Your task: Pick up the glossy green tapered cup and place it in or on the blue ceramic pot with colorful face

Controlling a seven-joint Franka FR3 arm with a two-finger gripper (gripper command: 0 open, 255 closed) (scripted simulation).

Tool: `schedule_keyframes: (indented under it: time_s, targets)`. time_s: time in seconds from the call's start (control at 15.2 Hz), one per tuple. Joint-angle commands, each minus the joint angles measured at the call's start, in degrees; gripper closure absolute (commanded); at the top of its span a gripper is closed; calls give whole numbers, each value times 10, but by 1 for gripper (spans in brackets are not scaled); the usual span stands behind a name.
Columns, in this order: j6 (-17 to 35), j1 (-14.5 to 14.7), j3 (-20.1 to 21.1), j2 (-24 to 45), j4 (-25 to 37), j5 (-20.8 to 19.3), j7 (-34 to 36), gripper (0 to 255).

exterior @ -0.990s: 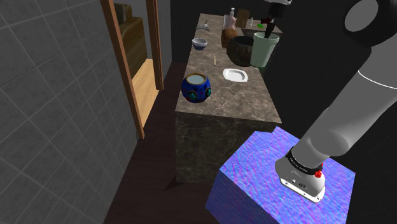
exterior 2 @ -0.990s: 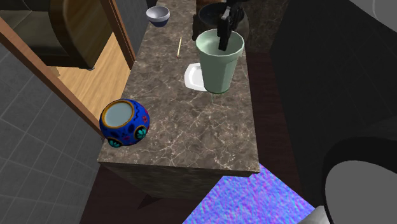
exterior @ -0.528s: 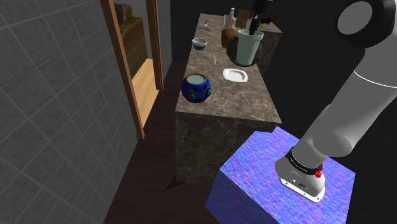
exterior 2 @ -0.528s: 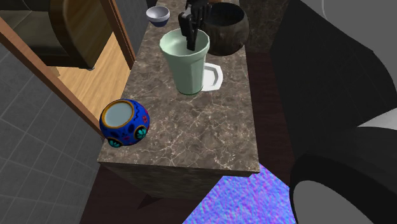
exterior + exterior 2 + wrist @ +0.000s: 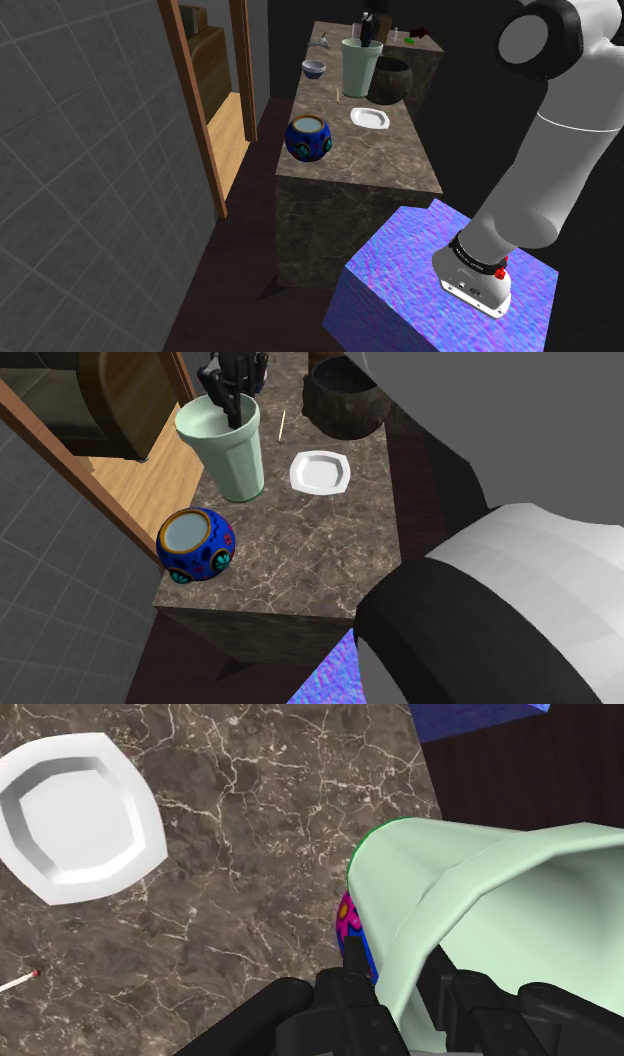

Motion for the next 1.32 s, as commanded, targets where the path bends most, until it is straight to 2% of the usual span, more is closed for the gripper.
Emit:
schedule_keyframes:
  time_s: [0.0, 0.33, 0.53, 0.86, 1.25]
  targets:
    - [-3, 10, 9, 16, 23, 9, 24, 255]
    - [-40, 19, 29, 93, 143, 42, 77, 255]
    - [-79, 11, 43, 163, 258, 69, 116, 255]
    - [-18, 35, 40, 127, 160, 52, 104, 255]
    - [42, 52, 38, 103, 75, 41, 94, 255]
